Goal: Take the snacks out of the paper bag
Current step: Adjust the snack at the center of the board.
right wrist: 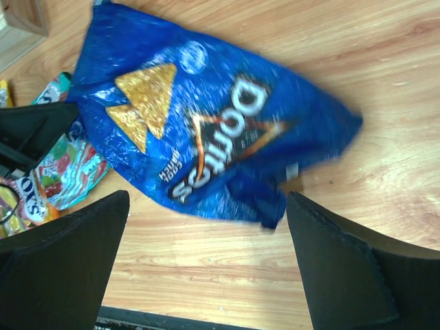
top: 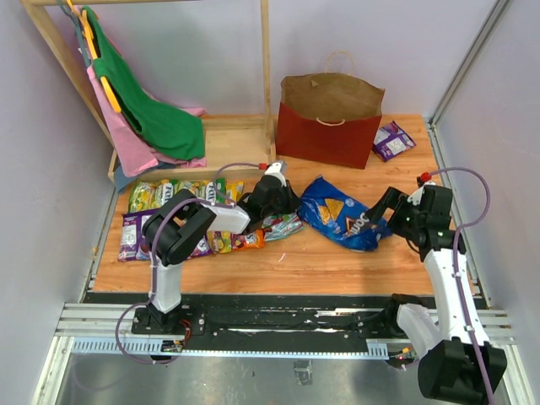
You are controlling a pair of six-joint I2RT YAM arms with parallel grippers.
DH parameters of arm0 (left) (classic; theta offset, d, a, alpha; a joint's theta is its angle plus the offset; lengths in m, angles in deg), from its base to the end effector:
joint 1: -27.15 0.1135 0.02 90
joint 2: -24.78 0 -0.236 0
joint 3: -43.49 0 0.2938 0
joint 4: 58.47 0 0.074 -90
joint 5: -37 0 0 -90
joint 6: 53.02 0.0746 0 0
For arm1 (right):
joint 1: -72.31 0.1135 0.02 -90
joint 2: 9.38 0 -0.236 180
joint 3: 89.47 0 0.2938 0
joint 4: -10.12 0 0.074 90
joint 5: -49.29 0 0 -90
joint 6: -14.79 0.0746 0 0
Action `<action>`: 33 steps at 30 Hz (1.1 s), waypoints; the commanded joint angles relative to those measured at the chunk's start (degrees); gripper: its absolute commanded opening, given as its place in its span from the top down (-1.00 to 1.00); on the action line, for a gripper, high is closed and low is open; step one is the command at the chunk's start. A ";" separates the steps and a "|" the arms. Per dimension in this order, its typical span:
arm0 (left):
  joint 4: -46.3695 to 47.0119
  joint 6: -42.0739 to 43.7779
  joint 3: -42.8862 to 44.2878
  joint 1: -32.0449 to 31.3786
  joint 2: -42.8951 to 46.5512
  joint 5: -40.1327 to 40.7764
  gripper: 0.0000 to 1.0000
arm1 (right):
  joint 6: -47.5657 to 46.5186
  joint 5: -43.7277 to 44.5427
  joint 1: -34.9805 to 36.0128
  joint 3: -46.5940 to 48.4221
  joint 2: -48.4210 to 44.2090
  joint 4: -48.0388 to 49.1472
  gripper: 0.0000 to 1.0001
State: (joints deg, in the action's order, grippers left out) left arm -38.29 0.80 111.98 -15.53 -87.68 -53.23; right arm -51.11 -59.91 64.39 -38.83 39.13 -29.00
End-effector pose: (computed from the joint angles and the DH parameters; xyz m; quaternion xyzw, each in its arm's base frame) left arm 0.3362 -0.3104 0.0677 0.0486 0.8363 -0.3482 0.4208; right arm 0.2734 -0.0133 0.2143 0.1718 0.8687 0.2097 0.4146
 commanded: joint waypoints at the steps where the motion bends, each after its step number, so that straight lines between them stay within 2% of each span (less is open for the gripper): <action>1: 3.55 -5.56 -3.54 -1.00 3.70 11.06 0.99 | 1.60 3.19 -0.94 -1.03 2.43 2.57 -0.97; 4: 4.38 -7.02 -5.36 -1.00 5.47 13.58 0.99 | 3.58 1.68 -1.04 -2.56 3.45 4.74 -0.97; 10: 4.87 -7.12 -5.73 -0.99 5.78 13.51 0.99 | 6.23 2.60 -1.57 -5.81 3.23 6.86 -0.93; 14: 5.12 -7.38 -5.73 -1.00 5.43 12.53 0.99 | 6.97 0.60 -5.08 -9.00 4.38 11.36 -0.66; 19: 5.39 -7.34 -5.56 -0.98 5.41 11.77 0.99 | 10.42 -3.24 -8.65 -12.49 8.79 19.66 -0.21; 25: 5.38 -7.28 -5.34 -1.01 5.28 11.30 0.99 | 11.22 -3.37 -8.73 -11.73 14.83 24.38 -0.02; 33: 5.22 -7.34 -4.52 -1.01 4.29 10.51 0.99 | 14.02 -4.16 -8.71 -12.93 21.51 31.43 0.41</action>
State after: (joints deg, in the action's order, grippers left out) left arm -36.06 -6.39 106.63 -16.53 -83.88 -42.89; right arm -39.20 -63.01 56.13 -50.88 58.37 -3.07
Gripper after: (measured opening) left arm 0.015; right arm 0.333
